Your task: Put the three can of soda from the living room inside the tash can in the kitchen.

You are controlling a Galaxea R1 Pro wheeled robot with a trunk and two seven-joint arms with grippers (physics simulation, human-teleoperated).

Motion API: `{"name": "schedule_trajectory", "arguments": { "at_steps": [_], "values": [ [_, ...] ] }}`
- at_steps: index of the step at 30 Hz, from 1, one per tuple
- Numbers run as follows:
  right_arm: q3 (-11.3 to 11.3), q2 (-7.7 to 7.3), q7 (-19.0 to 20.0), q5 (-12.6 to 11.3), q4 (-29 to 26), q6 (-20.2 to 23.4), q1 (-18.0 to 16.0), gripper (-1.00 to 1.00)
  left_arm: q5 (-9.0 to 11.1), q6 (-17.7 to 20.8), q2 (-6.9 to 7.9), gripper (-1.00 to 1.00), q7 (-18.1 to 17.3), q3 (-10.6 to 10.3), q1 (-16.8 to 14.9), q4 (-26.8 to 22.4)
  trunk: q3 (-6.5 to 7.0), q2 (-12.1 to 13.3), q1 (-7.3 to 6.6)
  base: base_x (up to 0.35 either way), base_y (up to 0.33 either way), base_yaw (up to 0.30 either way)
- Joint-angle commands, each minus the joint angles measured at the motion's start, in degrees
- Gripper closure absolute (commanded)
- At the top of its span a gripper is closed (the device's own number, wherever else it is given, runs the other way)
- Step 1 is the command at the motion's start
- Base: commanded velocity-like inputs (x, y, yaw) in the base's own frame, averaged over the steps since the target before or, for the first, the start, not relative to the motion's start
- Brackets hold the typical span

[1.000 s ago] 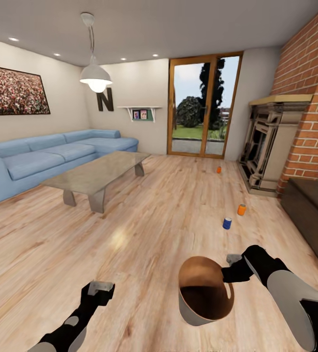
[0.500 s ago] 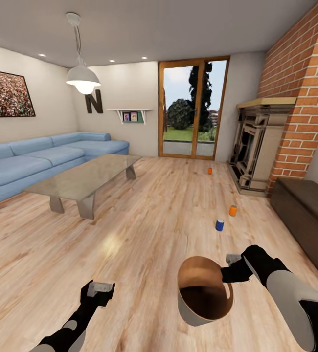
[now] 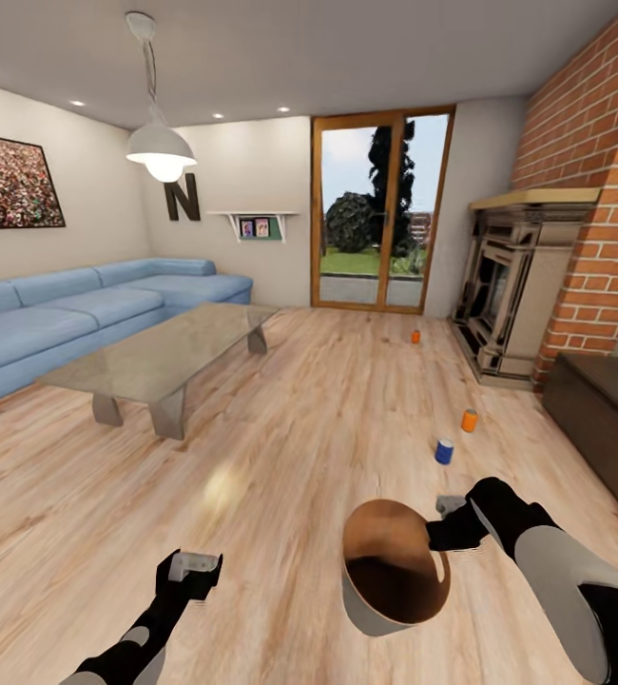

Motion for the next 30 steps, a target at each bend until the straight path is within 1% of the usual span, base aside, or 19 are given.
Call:
{"name": "schedule_trajectory", "arguments": {
  "at_steps": [1, 3, 7, 9, 30],
  "values": [
    [-0.51, 0.02, 0.31, -1.27, 0.0, 0.41, -0.03, 1.0, 0.0, 0.0, 0.0, -1.0, 0.0, 0.0, 0.0, 0.0, -0.01, 0.0, 0.0, 0.317, 0.118, -0.005],
    [-0.63, -0.13, 0.28, -1.34, 0.0, 0.72, -0.03, 1.0, 0.0, 0.0, 0.0, -1.0, 0.04, 0.0, 0.0, 0.02, -0.11, 0.0, 0.0, 0.318, 0.113, -0.035],
    [-0.71, -0.41, 0.18, -1.38, -0.09, 4.07, -0.03, 1.0, 0.0, 0.0, 0.0, -1.0, 0.06, 0.0, 0.0, 0.02, -0.4, 0.0, 0.0, 0.305, 0.094, -0.071],
    [-0.72, -0.43, 0.13, -1.37, -0.12, 4.73, -0.03, 1.0, 0.01, 0.0, 0.0, -1.0, 0.02, 0.0, 0.0, 0.02, -0.57, 0.0, 0.0, 0.15, 0.038, -0.101],
    [-0.67, -0.38, 0.08, -1.36, -0.15, 5.42, -0.03, 1.0, 0.0, 0.0, 0.0, -1.0, 0.02, 0.0, 0.0, 0.05, -2.32, 0.0, 0.0, 0.015, 0.004, -0.117]
  ]
}}
